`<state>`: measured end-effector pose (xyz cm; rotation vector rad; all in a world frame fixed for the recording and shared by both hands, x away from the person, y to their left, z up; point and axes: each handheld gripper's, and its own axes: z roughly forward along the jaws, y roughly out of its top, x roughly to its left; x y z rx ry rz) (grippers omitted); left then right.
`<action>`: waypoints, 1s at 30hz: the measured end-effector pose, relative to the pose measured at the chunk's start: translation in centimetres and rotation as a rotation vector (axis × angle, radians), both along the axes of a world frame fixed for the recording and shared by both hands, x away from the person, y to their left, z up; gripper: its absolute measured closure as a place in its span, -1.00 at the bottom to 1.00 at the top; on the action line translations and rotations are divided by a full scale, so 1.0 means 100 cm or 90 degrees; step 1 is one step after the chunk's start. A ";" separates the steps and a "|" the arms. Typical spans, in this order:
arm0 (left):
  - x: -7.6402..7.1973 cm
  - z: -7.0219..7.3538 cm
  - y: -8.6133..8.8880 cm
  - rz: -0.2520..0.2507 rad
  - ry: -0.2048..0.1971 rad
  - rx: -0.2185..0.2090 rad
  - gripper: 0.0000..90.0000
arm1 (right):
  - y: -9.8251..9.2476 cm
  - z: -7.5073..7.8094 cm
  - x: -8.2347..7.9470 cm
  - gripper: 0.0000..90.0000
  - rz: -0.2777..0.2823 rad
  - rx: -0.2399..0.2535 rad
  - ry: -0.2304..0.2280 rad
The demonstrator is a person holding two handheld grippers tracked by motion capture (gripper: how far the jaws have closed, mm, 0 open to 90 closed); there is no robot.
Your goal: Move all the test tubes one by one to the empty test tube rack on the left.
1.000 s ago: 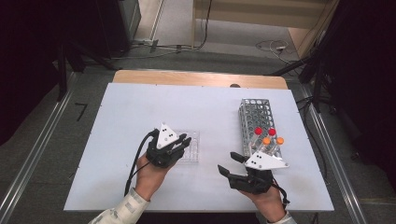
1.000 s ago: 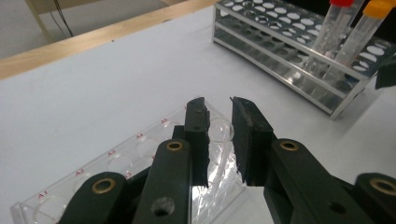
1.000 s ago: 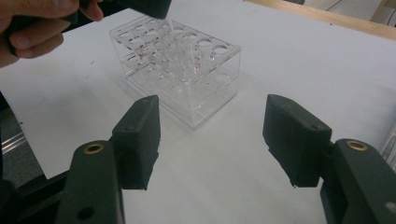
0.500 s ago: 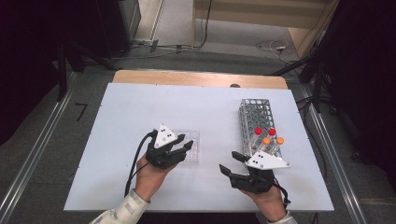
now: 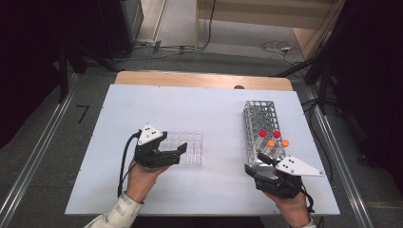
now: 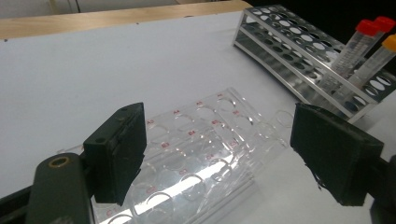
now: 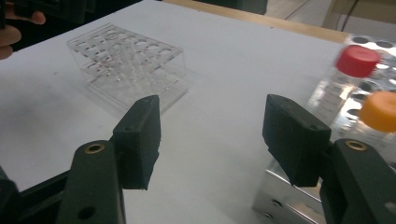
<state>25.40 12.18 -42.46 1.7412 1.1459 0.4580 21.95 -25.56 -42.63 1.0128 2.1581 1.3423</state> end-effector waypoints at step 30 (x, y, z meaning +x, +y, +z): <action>-0.003 0.003 -0.002 0.007 -0.016 0.008 -0.60 | -0.059 -0.029 0.044 0.34 -0.220 -0.052 -0.009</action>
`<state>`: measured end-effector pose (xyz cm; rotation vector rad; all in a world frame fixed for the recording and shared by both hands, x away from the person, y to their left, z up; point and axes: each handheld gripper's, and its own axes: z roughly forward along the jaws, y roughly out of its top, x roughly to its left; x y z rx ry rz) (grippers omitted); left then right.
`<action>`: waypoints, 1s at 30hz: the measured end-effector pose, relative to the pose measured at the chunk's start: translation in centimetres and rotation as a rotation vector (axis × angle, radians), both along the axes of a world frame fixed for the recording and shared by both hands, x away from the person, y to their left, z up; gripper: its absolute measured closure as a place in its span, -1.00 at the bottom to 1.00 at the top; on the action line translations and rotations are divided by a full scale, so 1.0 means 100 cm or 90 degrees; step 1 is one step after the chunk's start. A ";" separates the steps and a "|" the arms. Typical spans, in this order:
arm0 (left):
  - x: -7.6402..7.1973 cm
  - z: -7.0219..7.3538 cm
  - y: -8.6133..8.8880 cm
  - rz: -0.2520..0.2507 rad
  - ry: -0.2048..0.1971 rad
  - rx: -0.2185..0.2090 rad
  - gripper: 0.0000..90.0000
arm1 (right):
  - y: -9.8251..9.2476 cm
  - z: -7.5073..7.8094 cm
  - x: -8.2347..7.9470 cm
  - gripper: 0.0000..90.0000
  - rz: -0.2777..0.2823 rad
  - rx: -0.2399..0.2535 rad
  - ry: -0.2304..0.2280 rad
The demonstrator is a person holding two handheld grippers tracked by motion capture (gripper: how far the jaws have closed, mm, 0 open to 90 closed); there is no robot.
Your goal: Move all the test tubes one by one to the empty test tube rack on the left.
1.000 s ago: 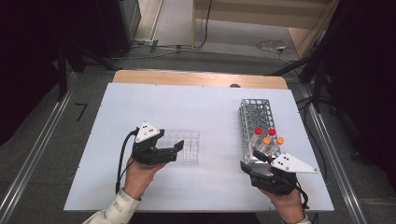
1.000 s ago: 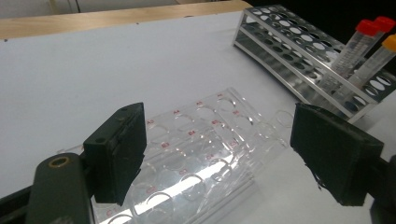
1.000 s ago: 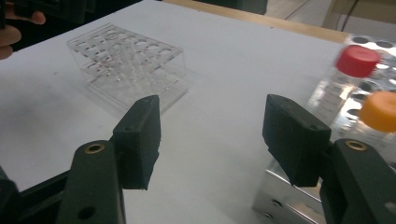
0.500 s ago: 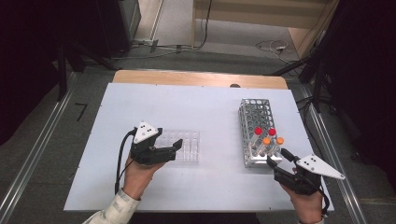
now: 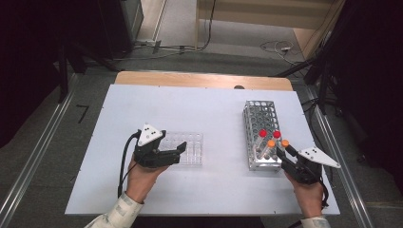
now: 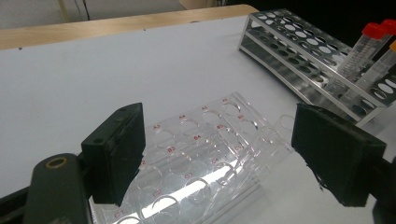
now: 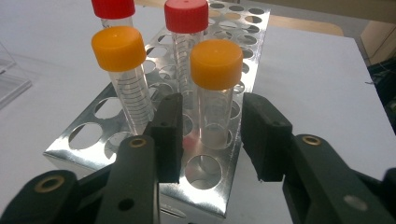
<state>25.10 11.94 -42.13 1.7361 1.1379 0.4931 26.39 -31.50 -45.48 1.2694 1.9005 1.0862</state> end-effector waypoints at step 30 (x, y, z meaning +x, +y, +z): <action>-0.002 0.003 -0.001 0.005 -0.012 0.011 -0.65 | -0.003 0.060 -0.031 0.60 0.013 0.041 -0.072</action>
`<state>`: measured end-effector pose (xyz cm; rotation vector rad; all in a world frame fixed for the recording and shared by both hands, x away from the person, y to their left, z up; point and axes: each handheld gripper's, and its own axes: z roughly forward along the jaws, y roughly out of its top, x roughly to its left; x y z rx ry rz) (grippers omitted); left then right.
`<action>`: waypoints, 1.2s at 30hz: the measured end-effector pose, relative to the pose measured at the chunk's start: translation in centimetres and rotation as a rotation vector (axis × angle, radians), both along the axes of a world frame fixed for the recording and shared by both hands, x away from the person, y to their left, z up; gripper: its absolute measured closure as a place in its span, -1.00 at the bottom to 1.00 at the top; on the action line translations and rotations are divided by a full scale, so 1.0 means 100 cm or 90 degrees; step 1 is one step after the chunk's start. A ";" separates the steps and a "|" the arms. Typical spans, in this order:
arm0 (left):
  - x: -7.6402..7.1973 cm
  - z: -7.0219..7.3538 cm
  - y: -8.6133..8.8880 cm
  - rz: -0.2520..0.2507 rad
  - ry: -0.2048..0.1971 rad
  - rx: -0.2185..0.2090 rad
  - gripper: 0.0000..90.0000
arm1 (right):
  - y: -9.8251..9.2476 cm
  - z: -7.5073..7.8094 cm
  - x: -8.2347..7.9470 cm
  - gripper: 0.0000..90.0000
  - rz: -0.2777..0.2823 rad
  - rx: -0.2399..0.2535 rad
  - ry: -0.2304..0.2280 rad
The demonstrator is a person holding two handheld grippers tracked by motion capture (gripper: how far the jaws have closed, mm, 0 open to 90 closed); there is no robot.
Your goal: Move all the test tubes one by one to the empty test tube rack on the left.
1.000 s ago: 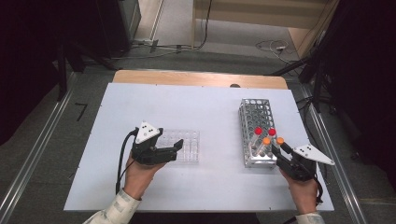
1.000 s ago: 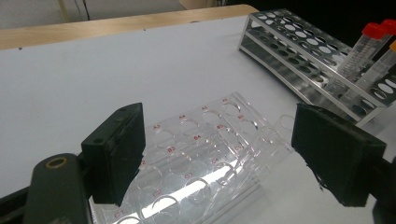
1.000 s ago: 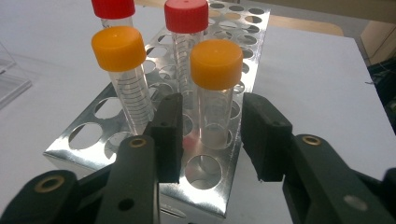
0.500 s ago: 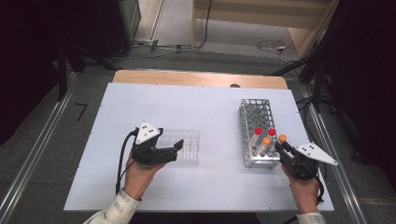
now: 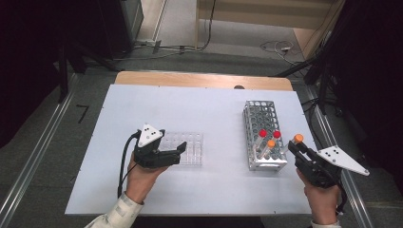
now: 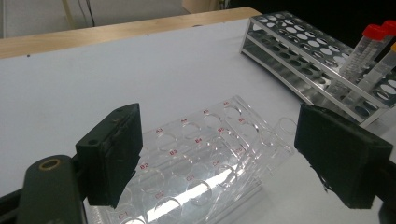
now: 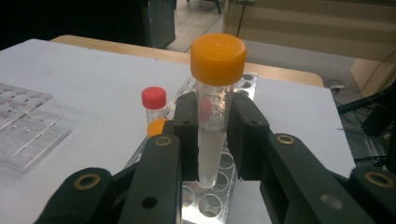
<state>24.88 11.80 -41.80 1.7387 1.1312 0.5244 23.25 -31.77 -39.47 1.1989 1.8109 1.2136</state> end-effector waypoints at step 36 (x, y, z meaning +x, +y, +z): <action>-0.004 0.005 -0.002 -0.006 -0.010 -0.008 -0.65 | 0.073 -0.009 -0.010 0.60 0.180 -0.003 0.063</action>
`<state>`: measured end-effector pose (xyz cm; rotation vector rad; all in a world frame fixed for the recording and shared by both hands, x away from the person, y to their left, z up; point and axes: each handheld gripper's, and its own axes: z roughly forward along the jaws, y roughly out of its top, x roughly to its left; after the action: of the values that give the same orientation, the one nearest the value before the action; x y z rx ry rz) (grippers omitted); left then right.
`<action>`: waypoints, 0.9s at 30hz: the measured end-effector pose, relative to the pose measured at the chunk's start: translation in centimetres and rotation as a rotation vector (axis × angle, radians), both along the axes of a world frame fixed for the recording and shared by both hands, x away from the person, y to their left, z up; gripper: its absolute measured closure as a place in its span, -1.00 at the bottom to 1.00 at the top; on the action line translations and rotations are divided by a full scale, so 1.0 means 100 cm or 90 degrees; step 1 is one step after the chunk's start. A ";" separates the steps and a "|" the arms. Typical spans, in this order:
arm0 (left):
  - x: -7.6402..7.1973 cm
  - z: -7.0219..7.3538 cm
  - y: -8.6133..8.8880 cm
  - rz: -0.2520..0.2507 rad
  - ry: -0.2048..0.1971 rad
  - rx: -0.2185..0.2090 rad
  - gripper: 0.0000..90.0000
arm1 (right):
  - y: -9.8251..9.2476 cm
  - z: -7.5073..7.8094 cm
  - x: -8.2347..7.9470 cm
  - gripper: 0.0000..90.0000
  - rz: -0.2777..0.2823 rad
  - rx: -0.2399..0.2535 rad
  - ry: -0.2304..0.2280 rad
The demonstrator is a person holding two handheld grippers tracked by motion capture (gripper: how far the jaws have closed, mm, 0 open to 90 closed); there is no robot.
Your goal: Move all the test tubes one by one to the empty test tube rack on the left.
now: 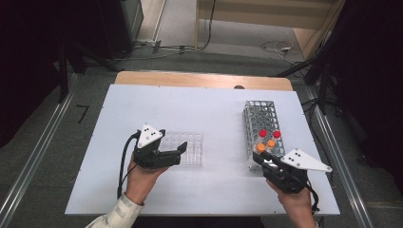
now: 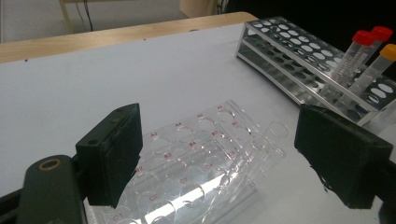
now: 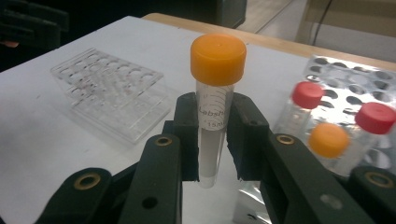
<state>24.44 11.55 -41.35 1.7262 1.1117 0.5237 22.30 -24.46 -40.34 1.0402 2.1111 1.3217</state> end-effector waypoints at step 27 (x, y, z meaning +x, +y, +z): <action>-0.017 0.013 -0.027 -0.075 -0.022 -0.007 -0.63 | 0.076 -0.020 0.011 0.60 0.109 -0.039 0.027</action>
<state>22.77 8.86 -40.05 1.7540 0.9808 0.4711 23.37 -16.83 -42.32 0.8867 2.3018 1.3141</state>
